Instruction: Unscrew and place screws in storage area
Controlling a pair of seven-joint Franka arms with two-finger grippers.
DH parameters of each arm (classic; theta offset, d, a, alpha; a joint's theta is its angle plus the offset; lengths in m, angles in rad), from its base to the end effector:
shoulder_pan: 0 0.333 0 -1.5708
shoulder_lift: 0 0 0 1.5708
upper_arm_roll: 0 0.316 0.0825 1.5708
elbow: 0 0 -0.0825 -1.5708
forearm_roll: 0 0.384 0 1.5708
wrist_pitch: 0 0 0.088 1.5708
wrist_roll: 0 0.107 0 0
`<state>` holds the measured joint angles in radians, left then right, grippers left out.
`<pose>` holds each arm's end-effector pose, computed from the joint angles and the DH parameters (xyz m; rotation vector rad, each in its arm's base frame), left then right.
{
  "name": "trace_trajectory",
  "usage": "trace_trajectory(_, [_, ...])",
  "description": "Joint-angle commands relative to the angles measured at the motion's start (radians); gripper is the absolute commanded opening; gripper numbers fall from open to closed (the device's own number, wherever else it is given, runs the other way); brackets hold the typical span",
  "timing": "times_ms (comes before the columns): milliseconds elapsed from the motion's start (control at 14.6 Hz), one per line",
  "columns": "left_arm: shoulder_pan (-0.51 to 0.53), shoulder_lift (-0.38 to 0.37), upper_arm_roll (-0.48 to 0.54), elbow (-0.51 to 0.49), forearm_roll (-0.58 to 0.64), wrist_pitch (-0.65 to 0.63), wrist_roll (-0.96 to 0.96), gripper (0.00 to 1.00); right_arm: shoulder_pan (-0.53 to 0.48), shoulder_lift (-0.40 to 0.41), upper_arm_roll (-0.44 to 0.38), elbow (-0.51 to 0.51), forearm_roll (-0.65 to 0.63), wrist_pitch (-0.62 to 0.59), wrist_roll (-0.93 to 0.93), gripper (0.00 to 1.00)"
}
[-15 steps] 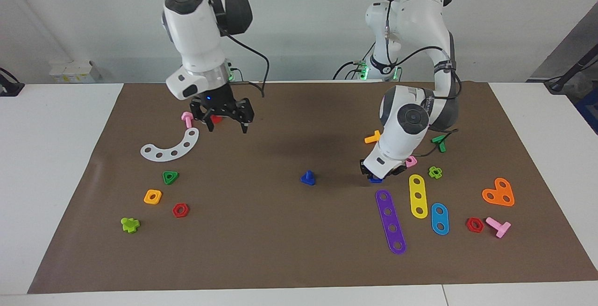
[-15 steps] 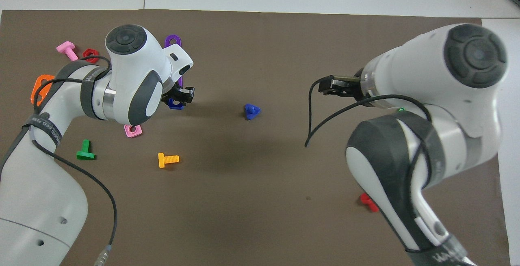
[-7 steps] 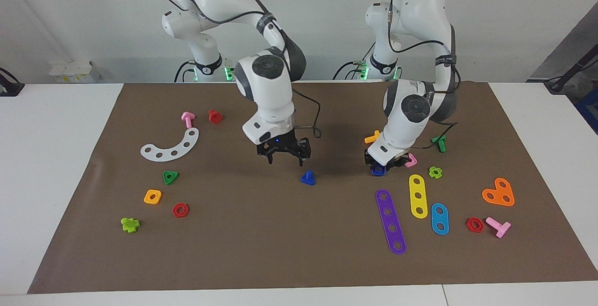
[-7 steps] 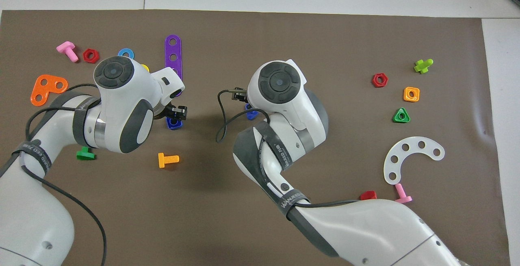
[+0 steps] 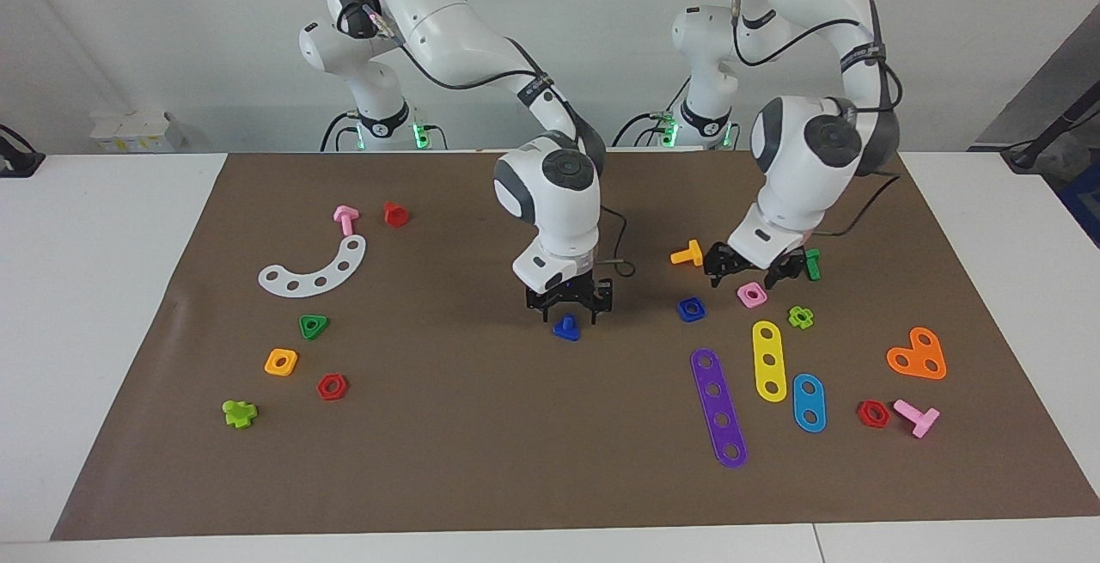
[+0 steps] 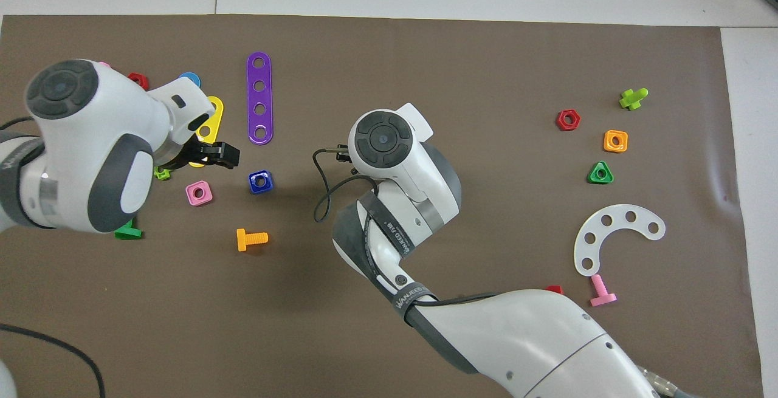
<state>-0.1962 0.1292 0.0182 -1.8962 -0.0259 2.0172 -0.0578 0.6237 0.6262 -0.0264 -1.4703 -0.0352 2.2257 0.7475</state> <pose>0.5812 -0.1064 0.4335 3.1171 -0.1702 -0.0165 0.5995 0.4107 0.3247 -3.0834 0.1923 -0.1993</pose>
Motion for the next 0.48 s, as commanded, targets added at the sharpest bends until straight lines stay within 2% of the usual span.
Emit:
trace_trajectory(0, [0.079,-0.074,-0.007,-0.015,-0.017,-0.064,0.047,1.0,0.005,-0.003,-0.003,-0.05,-0.017,0.064,-0.002,0.64])
trace_trajectory(274, [0.15,-0.154,-0.001,-0.018,-0.014,-0.115,0.049,1.0,0.002,-0.003,-0.003,-0.067,-0.018,0.103,-0.011,0.52])
trace_trajectory(410, [0.156,-0.19,-0.001,-0.012,-0.014,-0.138,0.03,1.0,0.002,-0.003,-0.003,-0.067,-0.018,0.103,-0.011,0.51])
